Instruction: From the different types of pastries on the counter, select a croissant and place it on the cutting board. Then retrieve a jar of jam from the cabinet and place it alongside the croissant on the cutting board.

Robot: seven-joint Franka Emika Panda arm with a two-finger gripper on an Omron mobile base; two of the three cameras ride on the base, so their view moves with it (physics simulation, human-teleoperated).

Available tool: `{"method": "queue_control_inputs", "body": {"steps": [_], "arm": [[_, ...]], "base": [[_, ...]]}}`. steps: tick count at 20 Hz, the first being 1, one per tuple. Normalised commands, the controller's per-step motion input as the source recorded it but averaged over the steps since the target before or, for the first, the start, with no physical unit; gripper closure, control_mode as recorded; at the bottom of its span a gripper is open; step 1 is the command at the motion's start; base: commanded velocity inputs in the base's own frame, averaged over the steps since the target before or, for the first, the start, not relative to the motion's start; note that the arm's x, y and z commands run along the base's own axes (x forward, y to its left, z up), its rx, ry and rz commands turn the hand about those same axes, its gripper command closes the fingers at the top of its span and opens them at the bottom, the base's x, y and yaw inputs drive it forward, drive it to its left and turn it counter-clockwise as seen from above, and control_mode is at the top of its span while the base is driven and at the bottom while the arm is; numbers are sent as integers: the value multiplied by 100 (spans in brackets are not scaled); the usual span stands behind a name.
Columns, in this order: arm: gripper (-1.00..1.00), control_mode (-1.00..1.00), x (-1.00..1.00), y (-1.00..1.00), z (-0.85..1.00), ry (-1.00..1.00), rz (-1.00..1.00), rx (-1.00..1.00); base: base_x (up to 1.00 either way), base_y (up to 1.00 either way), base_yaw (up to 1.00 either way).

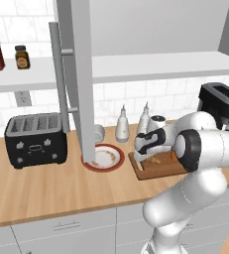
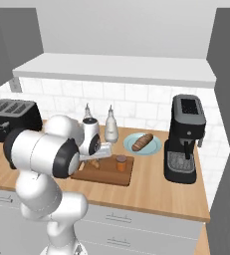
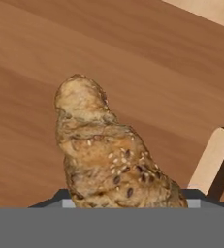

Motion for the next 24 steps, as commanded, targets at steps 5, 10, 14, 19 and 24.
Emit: {"method": "queue_control_inputs", "body": {"steps": [5,10,14,19,24], "arm": [[-100,-100,0,0,53,0,0,0],[-100,-100,0,0,56,3,0,0],[-100,-100,0,0,62,7,0,0],[-100,-100,-13,-20,62,16,-2,0],[-100,-100,-53,-46,43,19,-4,-2]], "base": [[0,0,0],[0,0,0],[0,0,0],[0,0,0],[0,0,0]]}}
